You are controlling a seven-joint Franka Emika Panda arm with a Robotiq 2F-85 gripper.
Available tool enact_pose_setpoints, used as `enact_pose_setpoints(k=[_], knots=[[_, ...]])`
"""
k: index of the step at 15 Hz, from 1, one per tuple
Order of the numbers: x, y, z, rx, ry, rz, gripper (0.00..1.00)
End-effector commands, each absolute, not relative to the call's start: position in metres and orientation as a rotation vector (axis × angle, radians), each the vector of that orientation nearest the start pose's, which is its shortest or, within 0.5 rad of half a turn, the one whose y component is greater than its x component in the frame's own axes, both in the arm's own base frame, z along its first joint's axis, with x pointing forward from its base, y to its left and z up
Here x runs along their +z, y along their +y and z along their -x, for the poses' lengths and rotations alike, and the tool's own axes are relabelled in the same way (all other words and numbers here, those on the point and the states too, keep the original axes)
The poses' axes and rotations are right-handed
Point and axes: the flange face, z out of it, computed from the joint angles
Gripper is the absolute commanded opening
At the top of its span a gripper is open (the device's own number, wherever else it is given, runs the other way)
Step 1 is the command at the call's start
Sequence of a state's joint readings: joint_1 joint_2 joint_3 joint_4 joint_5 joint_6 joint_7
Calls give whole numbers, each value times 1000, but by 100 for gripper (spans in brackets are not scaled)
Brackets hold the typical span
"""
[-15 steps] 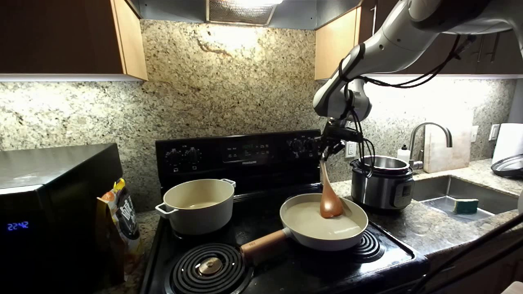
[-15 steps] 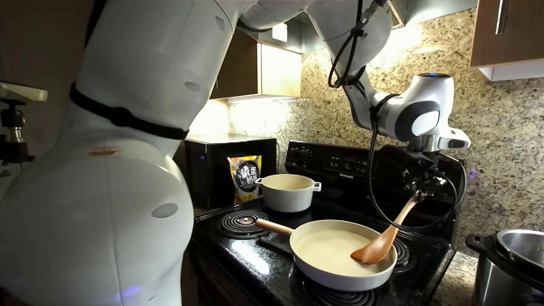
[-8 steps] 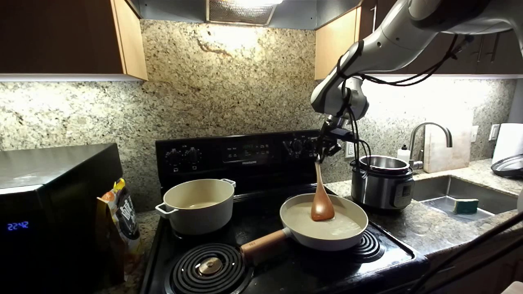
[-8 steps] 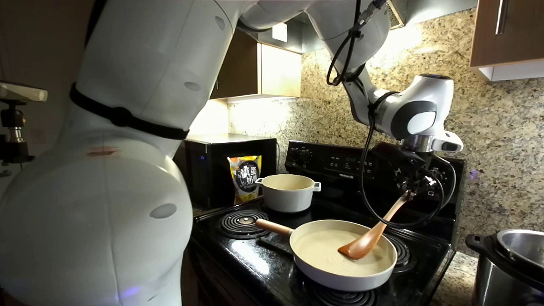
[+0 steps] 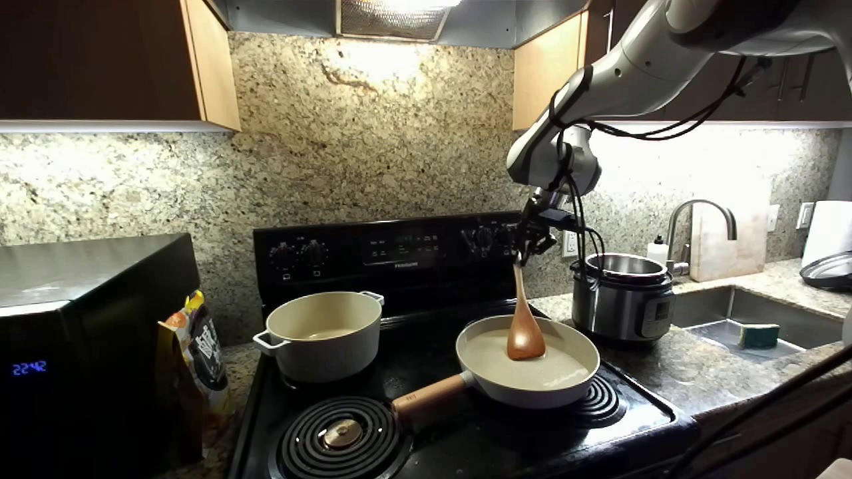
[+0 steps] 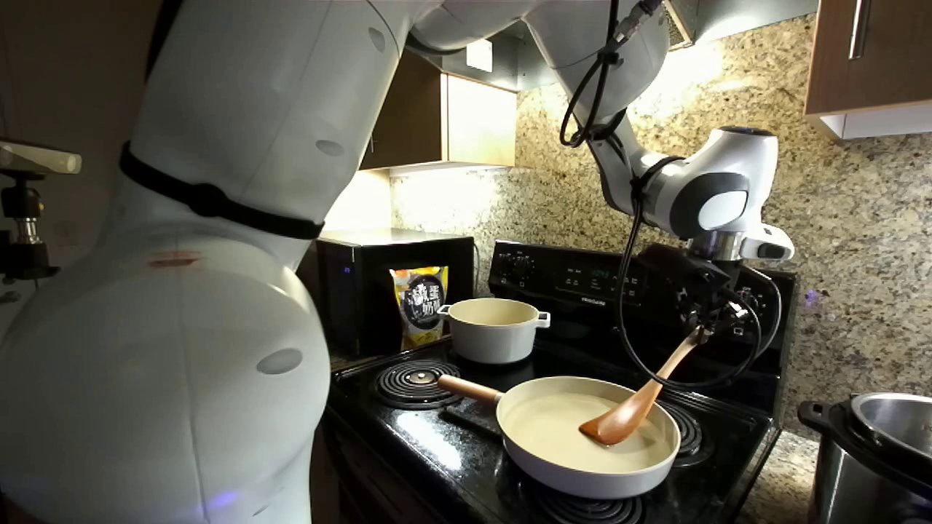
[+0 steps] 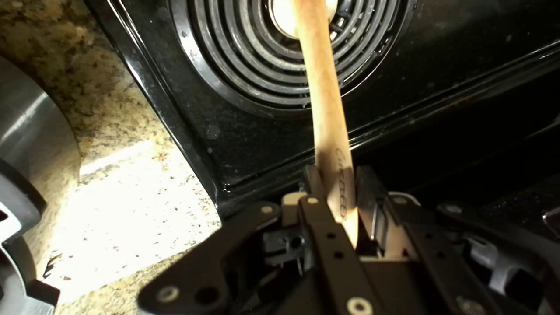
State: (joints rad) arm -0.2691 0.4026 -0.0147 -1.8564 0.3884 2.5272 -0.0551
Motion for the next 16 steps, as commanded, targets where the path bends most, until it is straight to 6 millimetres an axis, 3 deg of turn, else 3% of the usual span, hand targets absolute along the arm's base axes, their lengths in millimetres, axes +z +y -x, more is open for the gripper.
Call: enact_pose_setpoints(k=[1,16], knots=[[331,-188,-634,-443,743,2804,6],[330,-194,-637,-515,691,2858,6]])
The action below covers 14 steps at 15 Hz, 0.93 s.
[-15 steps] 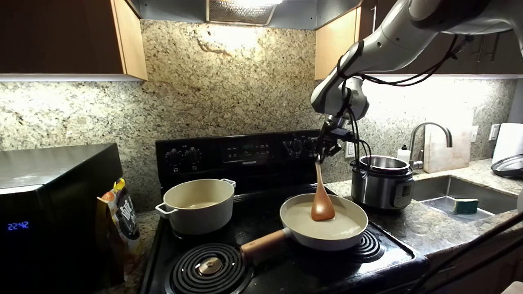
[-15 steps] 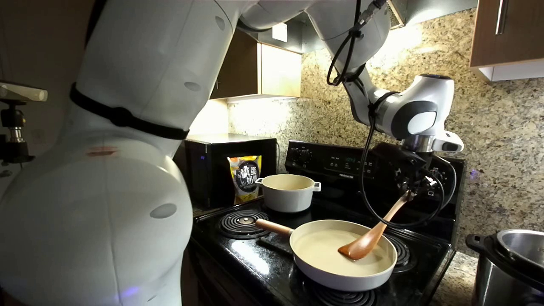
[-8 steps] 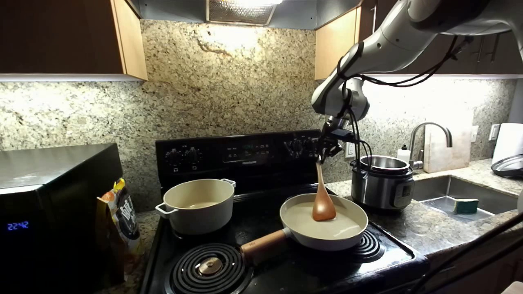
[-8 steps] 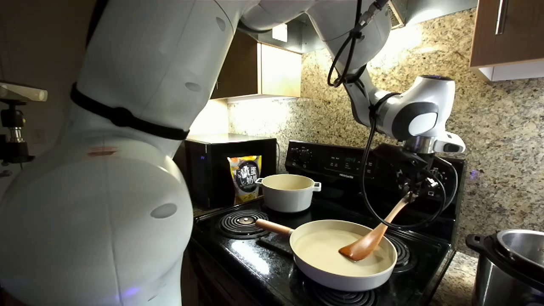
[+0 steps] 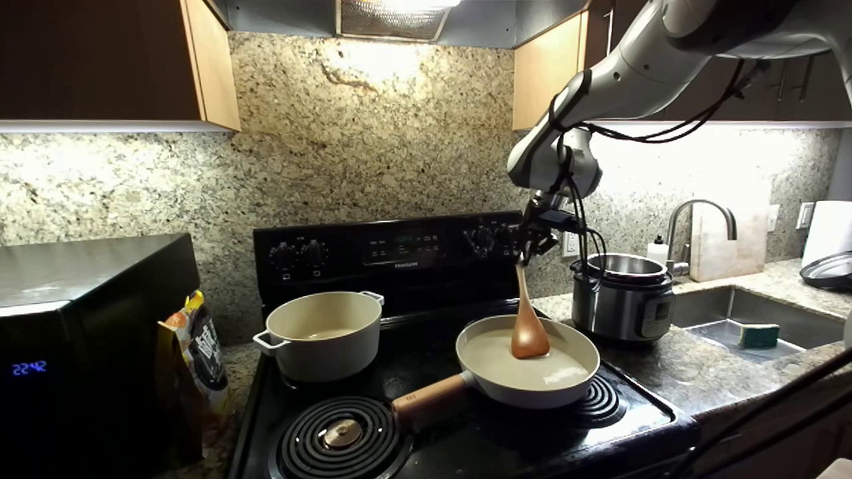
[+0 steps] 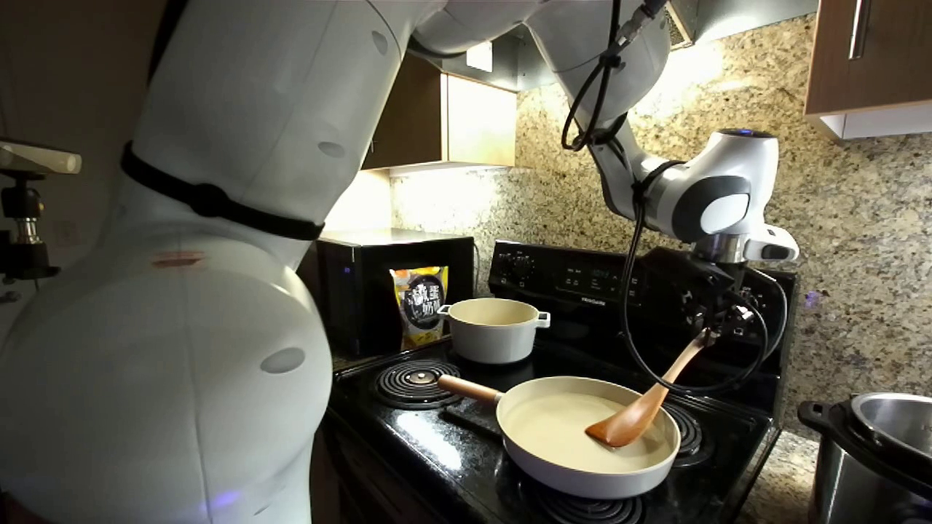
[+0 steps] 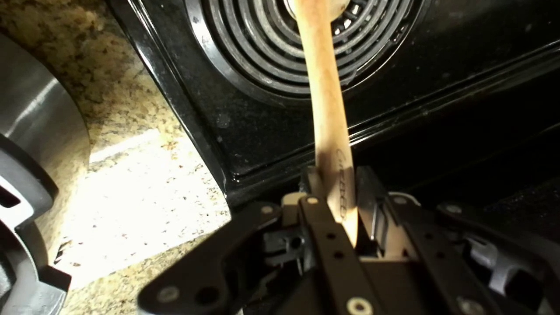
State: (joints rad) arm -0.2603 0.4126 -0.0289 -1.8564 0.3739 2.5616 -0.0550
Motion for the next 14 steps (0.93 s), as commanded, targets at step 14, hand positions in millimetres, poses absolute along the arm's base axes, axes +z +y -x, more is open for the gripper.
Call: enact_pose_setpoints(k=[14], knots=[[217,-59,-654,-664,520,2933,6]])
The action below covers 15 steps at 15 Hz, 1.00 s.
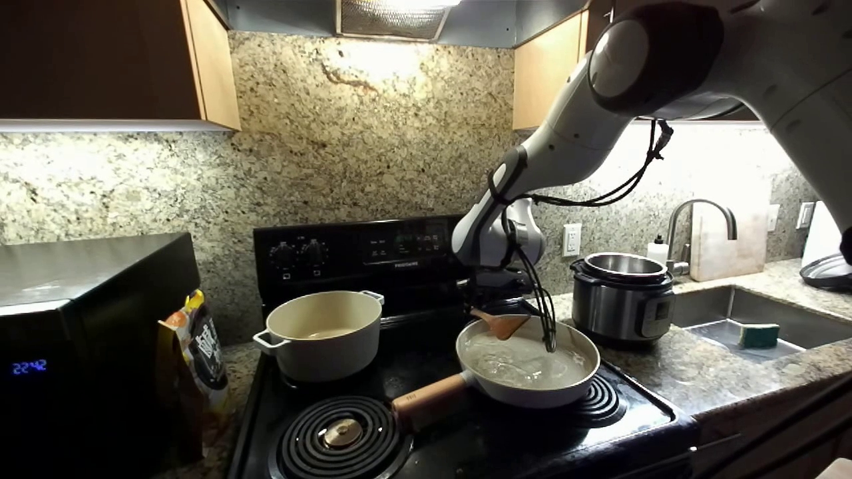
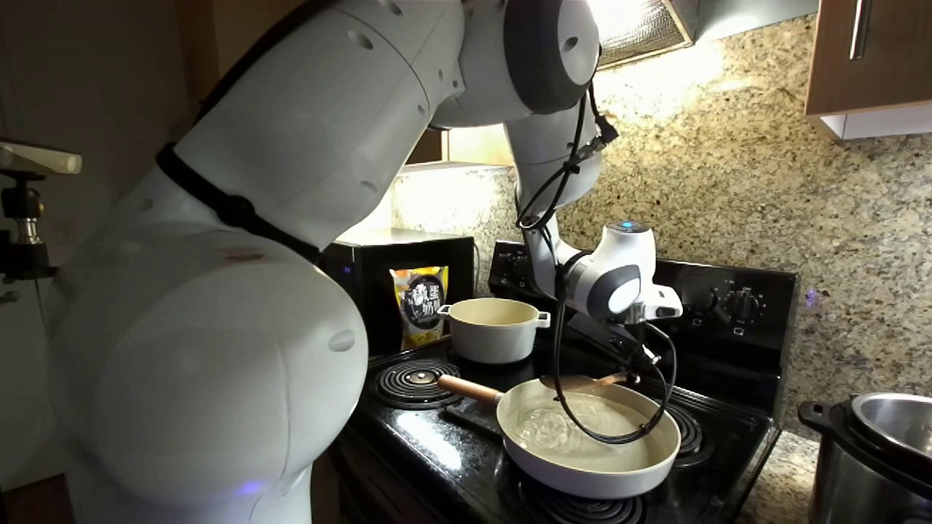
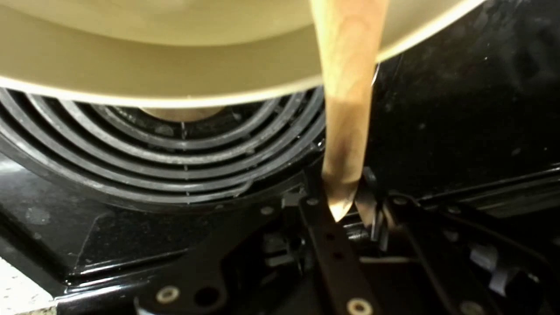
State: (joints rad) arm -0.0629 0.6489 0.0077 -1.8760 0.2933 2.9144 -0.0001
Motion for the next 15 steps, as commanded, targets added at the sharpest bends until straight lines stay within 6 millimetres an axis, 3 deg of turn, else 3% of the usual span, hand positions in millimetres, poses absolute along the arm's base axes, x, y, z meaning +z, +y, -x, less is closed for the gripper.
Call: enact_pose_setpoints(k=[1,8,15], knots=[[223,-61,-650,-704,536,2928,6],[260,-68,-602,-920,647,2904,6],[258,-64,-563,-900,682,2943,6]])
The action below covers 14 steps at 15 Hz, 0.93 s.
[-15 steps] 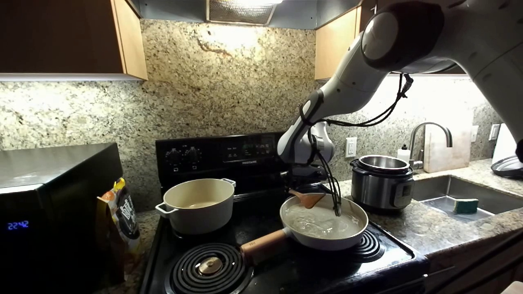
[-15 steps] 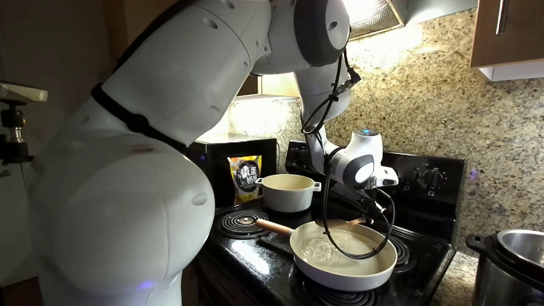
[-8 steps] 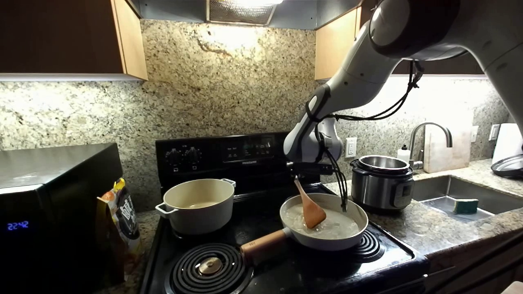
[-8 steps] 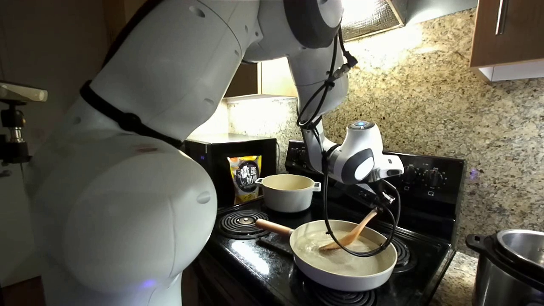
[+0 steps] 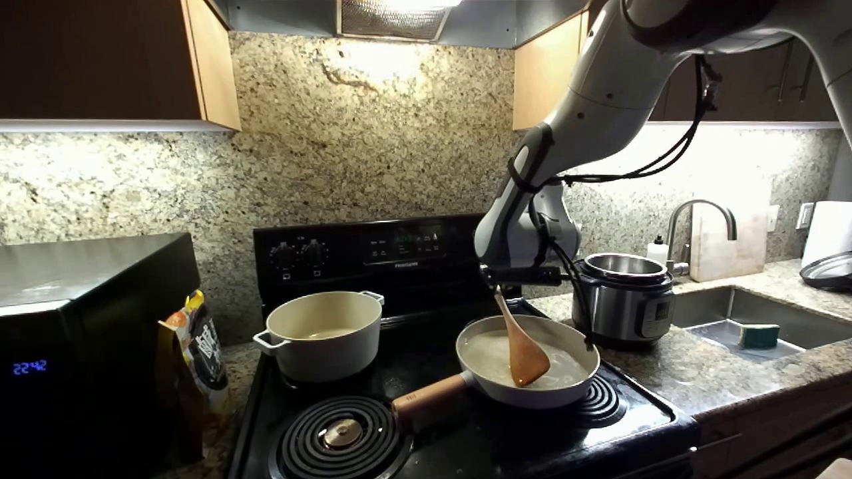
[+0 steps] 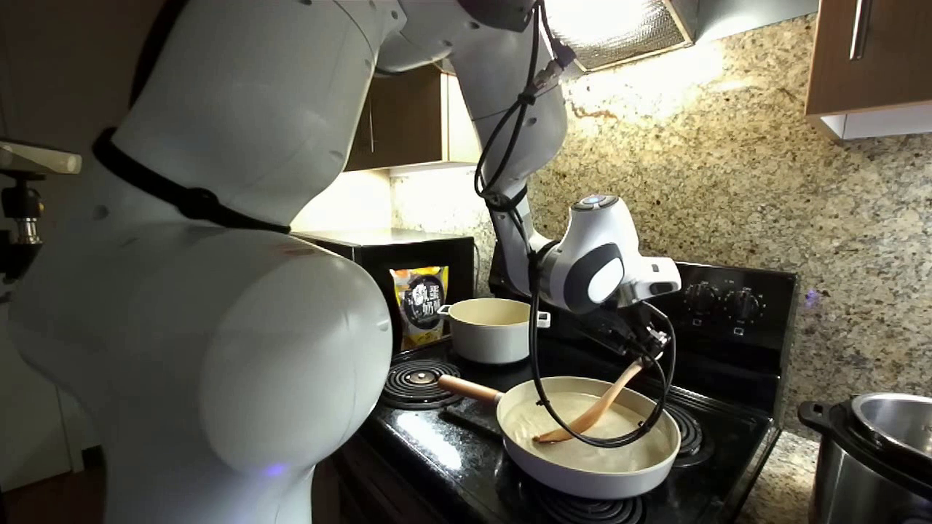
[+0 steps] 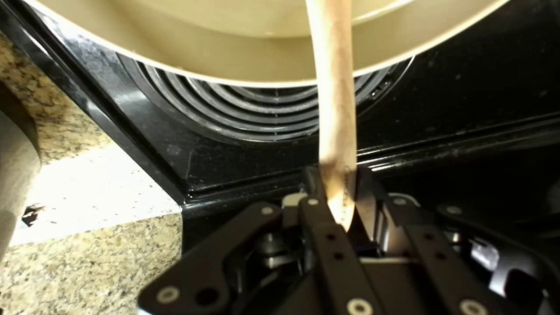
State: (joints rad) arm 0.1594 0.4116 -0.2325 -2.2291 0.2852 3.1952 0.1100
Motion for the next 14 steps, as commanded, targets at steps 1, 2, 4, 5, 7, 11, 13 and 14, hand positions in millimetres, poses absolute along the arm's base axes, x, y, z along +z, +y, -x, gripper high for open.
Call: enact_pose_setpoints(k=[1,2,4,5,7,11,13,14], knots=[[258,-66,-559,-894,684,2946,6],[257,-68,-556,-890,692,2948,6],[257,-76,-551,-886,720,2944,6],[256,-82,-549,-885,741,2940,6],[257,-93,-546,-893,790,2921,6],[261,-119,-541,-920,910,2873,6],[265,-132,-541,-927,958,2854,6],[267,-138,-542,-933,980,2846,6]])
